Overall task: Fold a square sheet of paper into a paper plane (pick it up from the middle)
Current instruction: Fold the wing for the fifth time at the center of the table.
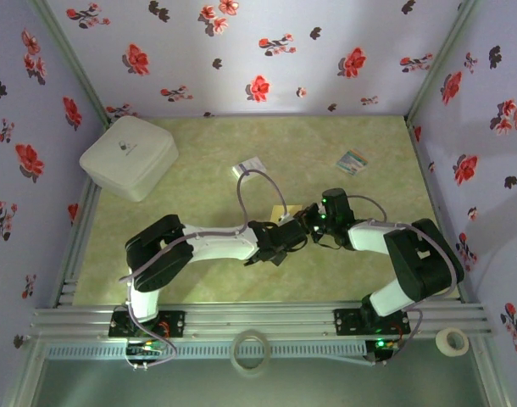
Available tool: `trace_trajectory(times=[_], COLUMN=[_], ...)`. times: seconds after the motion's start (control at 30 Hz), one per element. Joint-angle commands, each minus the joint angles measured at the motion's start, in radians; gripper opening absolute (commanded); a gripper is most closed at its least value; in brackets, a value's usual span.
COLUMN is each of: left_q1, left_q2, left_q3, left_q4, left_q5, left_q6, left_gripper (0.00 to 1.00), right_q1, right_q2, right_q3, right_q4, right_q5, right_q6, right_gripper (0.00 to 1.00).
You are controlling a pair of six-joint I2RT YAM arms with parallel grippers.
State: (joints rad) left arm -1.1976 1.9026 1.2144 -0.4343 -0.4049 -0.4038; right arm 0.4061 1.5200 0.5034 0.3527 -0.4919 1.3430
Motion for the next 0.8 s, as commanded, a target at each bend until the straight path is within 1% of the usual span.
trace_trajectory(times=[0.0, 0.33, 0.6, 0.67, 0.77], left_q1=[-0.006, -0.008, -0.008, -0.008, -0.008], left_q2=[0.018, 0.010, 0.007, 0.007, 0.004], left_q3=[0.019, 0.008, 0.002, 0.000, -0.009], left_q4=[-0.031, -0.023, -0.021, -0.019, -0.009], left_q5=[-0.048, -0.057, -0.062, -0.064, -0.067], left_q6=[0.018, 0.015, 0.014, 0.011, 0.000], left_gripper=[0.32, 0.25, 0.22, 0.19, 0.18], right_q1=[0.004, 0.005, 0.006, 0.004, 0.004], right_q2=[-0.010, -0.014, -0.017, -0.018, -0.023], right_q3=[0.023, 0.023, 0.023, 0.025, 0.029], right_q4=[-0.022, -0.026, -0.031, -0.030, -0.039], right_q5=[0.016, 0.016, 0.018, 0.017, 0.016], right_q6=[-0.016, -0.015, -0.016, -0.019, -0.031], right_gripper=[0.00, 0.00, 0.00, 0.02, 0.06])
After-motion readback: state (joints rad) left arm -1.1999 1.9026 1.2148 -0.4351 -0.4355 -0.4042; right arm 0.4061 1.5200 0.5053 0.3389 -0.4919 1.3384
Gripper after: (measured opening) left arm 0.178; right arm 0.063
